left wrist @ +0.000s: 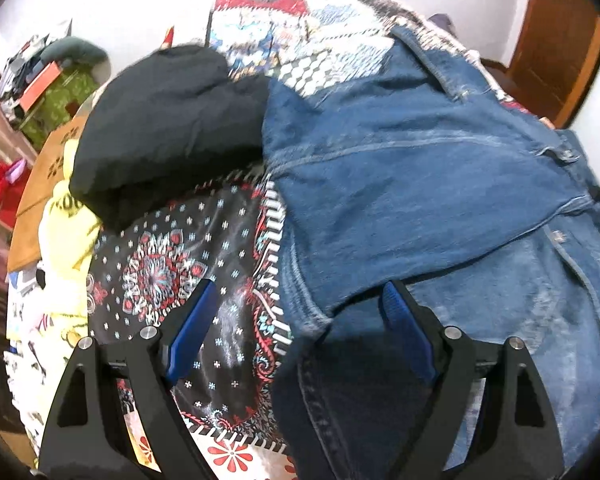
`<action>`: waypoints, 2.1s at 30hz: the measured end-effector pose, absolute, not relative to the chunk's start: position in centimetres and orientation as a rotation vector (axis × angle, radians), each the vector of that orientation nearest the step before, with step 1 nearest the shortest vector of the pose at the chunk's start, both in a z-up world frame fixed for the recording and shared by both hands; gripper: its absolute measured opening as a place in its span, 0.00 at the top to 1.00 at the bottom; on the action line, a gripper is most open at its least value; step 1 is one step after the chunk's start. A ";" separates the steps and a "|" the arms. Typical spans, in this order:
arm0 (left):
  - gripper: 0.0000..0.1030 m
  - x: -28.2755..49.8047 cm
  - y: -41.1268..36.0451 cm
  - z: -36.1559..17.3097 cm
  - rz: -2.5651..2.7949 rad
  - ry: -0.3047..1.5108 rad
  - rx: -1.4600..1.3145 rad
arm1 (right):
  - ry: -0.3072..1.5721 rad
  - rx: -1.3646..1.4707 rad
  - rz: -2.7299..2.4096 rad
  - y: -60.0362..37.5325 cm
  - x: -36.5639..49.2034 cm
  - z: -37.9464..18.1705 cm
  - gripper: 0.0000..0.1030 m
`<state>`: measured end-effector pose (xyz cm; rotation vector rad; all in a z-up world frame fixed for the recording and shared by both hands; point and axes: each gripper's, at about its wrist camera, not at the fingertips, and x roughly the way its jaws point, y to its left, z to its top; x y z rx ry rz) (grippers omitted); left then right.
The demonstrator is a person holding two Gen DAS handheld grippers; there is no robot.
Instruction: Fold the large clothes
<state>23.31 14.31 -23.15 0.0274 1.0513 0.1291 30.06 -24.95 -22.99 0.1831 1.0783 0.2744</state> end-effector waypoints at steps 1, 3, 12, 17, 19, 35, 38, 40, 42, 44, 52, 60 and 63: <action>0.18 23.3 14.1 -22.5 0.123 1.035 0.031 | 1.087 0.173 0.264 -25.0 30.0 -23.2 0.88; 0.18 23.4 13.6 -21.5 0.119 1.011 0.036 | 1.097 0.142 0.246 -25.0 30.0 -23.4 0.86; 0.18 25.8 10.8 -17.3 0.080 0.901 0.064 | 1.066 -0.037 0.169 -26.3 27.9 -20.4 0.82; 0.18 27.5 8.4 -15.1 0.034 0.840 0.050 | 0.973 0.011 0.104 -29.3 27.1 -17.3 0.51; 0.18 28.4 7.3 -14.6 0.008 0.823 0.031 | 0.934 0.043 0.061 -30.8 26.8 -16.3 0.41; 0.18 33.0 0.5 -21.2 -0.114 0.969 0.010 | 1.154 0.616 -0.092 -42.7 27.8 -26.7 0.34; 0.18 33.2 0.4 -22.2 -0.117 0.989 -0.001 | 1.139 0.680 -0.110 -43.2 28.5 -28.2 0.33; 0.18 33.3 0.5 -22.6 -0.117 1.000 -0.007 | 1.111 0.695 -0.135 -43.4 29.1 -28.3 0.32; 0.18 33.5 0.5 -23.0 -0.114 1.009 -0.009 | 1.102 0.691 -0.180 -43.5 29.9 -28.5 0.32; 0.18 33.6 0.6 -23.2 -0.112 1.014 -0.013 | 1.090 0.675 -0.216 -43.6 30.7 -28.7 0.35; 0.18 33.1 1.1 -22.4 -0.096 0.991 -0.011 | 1.079 0.506 -0.275 -42.2 31.7 -25.9 0.85; 0.18 31.5 1.6 -19.8 -0.078 0.923 0.022 | 0.884 0.425 -0.123 -38.8 30.5 -17.0 0.90; 0.18 30.5 1.9 -18.6 -0.076 0.891 0.027 | 0.830 0.378 -0.038 -36.1 30.4 -13.6 0.90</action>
